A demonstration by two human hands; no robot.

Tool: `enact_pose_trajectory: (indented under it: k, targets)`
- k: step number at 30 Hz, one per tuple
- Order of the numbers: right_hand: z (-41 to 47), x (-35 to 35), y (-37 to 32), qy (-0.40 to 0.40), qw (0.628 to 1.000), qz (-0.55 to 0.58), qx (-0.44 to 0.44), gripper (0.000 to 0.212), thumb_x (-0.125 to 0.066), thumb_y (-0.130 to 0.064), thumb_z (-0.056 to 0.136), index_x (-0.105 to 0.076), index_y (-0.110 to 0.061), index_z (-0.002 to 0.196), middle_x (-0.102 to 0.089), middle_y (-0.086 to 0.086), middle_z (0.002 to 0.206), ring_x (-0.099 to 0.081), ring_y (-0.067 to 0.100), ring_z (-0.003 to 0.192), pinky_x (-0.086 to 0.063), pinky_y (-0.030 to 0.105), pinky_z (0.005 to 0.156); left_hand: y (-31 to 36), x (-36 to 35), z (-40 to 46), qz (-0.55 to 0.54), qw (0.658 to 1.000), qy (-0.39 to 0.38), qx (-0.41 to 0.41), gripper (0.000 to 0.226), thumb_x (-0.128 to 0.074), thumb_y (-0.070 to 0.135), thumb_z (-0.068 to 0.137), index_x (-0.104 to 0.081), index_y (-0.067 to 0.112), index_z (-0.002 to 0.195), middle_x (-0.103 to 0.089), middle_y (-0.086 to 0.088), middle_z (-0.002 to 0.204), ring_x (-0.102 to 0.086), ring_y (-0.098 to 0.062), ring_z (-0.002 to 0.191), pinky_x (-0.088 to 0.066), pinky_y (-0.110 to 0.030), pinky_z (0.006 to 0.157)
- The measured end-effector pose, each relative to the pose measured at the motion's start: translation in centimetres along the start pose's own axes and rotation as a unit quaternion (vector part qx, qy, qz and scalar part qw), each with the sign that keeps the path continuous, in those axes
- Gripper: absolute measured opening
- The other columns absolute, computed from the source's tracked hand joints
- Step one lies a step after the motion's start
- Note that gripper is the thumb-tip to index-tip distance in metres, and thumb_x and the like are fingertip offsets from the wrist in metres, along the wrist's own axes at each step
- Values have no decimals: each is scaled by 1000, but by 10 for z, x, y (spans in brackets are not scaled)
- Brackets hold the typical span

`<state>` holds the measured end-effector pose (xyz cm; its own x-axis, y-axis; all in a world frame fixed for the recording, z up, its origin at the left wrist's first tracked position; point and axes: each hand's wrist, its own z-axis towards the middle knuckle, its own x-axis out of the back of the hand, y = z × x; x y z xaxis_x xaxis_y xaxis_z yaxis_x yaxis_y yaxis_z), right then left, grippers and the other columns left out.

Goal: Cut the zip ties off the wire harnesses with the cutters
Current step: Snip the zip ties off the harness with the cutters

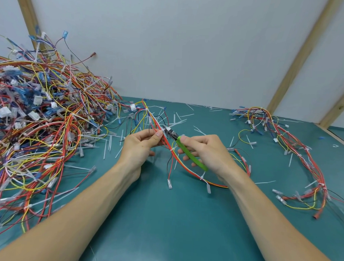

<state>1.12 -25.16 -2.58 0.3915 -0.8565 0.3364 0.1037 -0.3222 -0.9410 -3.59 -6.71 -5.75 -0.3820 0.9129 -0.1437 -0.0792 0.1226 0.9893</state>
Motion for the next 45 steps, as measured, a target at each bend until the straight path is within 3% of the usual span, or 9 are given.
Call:
enact_pose_trajectory:
  k: [10, 28, 37, 45]
  targets:
    - [0, -5, 2, 21, 999, -32, 30, 34, -69, -42, 95, -79, -12, 84, -79, -3, 84, -68, 7, 65, -51, 26, 57, 1, -1, -2, -7, 1000, 9, 3, 12, -69, 26, 94, -65, 18, 86, -75, 3, 79, -71, -4, 76, -41, -27, 64]
    - [0, -5, 4, 31, 998, -51, 35, 36, -72, -48, 91, -78, -14, 79, -77, -4, 81, -67, 9, 64, -49, 32, 65, -1, -3, -3, -13, 1000, 11, 2, 12, -68, 25, 94, -64, 20, 84, -75, 4, 80, -71, -4, 75, -42, -28, 66]
    - [0, -6, 1, 33, 998, -47, 35, 36, -73, -43, 93, -78, -11, 77, -77, 3, 80, -63, 11, 62, -47, 31, 63, -2, -2, -3, -14, 1000, 2, 6, 9, -67, 28, 95, -69, 21, 89, -76, 4, 86, -71, -3, 80, -43, -29, 70]
    - [3, -5, -4, 115, 987, 115, -5, 35, -61, -42, 101, -75, -13, 87, -77, -3, 78, -62, 8, 61, -51, 25, 48, -3, 0, 1, -23, 1000, 2, 17, 13, -67, 29, 95, -68, 23, 83, -74, 5, 86, -68, -9, 88, -43, -29, 70]
